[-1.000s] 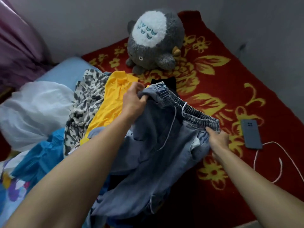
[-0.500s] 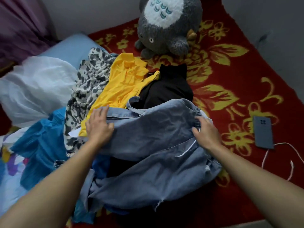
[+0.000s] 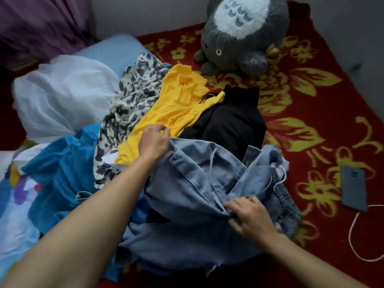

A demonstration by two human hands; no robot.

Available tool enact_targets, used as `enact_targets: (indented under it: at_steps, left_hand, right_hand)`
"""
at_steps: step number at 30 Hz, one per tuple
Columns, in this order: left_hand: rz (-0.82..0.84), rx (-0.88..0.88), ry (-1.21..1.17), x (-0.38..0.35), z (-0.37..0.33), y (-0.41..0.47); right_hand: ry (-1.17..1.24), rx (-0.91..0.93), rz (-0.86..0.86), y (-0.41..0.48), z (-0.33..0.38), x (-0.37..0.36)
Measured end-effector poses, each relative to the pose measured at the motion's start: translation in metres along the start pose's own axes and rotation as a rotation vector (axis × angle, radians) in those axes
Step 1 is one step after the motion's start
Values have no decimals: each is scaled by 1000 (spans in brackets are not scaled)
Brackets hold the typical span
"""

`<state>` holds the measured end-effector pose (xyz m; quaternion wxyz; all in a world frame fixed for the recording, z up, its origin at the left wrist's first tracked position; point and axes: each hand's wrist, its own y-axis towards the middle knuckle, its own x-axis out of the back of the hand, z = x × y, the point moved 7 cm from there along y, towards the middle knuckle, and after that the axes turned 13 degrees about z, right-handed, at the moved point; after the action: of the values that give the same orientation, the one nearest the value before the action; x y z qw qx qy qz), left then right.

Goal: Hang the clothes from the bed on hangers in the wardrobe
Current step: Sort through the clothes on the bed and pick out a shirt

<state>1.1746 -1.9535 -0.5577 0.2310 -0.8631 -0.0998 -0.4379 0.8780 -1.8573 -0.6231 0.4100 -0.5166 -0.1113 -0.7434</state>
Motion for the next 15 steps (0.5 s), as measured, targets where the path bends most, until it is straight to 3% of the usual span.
enact_targets:
  at_steps: [2,4,6,10,15]
  left_hand:
    - [209,-73,62,-46,-25,11]
    - [408,-129,323,-99,-44,6]
    - [456,-81,550,-128,-44,1]
    - [370,52,507,-105,-24,7]
    - [-7,339,131,62,55,-12]
  right_hand:
    - [23,-4,45,-22,0,-28]
    - [47,-40,36,-36,-3,-42]
    - [73,-101,6,-42,-5,-40]
    - [112,-271,-80,-44,-23,-8]
    - [318,-430,-217,-18,-49,65]
